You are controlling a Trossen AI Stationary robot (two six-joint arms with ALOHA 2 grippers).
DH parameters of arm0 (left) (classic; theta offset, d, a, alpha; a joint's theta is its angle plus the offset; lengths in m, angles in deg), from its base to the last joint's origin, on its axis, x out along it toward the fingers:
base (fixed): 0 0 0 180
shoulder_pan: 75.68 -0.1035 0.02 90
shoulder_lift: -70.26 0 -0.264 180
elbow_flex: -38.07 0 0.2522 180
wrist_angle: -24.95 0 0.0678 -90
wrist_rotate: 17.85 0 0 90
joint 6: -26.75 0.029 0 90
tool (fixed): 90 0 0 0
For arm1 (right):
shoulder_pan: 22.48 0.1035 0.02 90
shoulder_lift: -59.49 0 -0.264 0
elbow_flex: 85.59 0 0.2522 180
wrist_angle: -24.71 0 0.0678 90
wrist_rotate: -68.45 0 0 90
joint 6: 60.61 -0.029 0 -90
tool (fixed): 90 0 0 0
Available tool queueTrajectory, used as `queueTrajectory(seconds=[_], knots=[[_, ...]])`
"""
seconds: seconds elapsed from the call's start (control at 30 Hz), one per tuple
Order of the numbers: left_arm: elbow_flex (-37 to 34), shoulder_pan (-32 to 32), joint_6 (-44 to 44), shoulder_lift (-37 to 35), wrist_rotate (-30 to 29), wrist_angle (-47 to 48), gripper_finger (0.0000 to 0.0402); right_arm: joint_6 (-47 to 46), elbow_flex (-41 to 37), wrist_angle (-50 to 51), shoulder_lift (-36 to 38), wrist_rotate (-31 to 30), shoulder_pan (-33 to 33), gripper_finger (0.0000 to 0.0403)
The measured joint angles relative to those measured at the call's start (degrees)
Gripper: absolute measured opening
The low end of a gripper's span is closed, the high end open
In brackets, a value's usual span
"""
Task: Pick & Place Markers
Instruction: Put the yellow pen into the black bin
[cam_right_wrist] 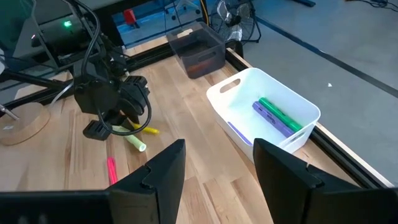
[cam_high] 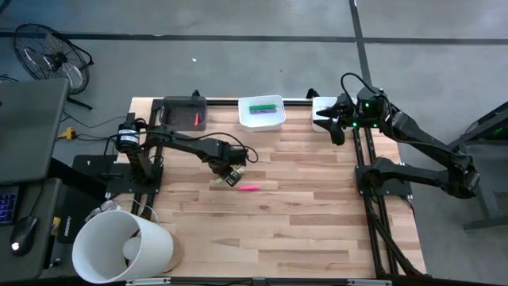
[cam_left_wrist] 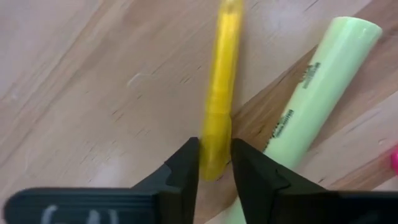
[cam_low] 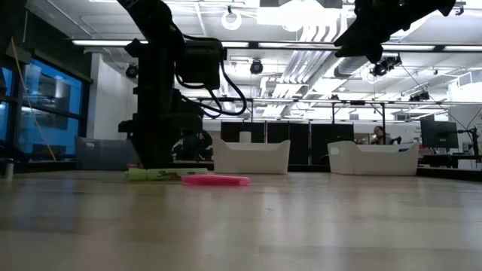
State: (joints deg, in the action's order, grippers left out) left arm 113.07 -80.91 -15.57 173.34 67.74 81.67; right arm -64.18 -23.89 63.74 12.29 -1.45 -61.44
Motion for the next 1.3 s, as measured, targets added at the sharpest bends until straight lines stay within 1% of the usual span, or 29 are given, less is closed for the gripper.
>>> queueTrajectory(seconds=[0.1, 0.2, 0.57, 0.7, 0.83, 0.97, 1.3], knots=[[0.0, 0.0, 0.1, 0.0, 0.0, 0.0, 0.0063, 0.0, 0.0, 0.1, 0.0, 0.0, 0.0, 0.0179], [0.0, 0.0, 0.0, 0.0, 0.1, 0.0, 0.0047, 0.0, 0.0, 0.2, 0.0, 0.0, 0.0, 0.0179], [0.2, 0.0, -1.1, 0.0, 0.8, 0.2, 0.0039, 0.0, 0.0, 0.2, 0.0, 0.0, 0.0, 0.0179], [2.8, 0.0, -1.4, 0.4, 0.2, 2.8, 0.0038, 0.0, 0.0, 0.2, 0.0, 0.0, 0.0, 0.0179], [5.9, -0.2, -1.5, 0.4, -2.4, 4.7, 0.0038, 0.0, 0.0, 0.2, 0.0, 0.0, 0.0, 0.0179], [8.8, -1.1, -1.7, 0.4, -2.8, 9.5, 0.0038, 0.0, 0.0, 0.2, 0.0, 0.0, 0.0, 0.0179], [15.6, -4.3, -1.5, 0.2, -6.9, 17.9, 0.0037, 0.0, 0.0, 0.2, 0.0, 0.0, 0.0, 0.0179]])
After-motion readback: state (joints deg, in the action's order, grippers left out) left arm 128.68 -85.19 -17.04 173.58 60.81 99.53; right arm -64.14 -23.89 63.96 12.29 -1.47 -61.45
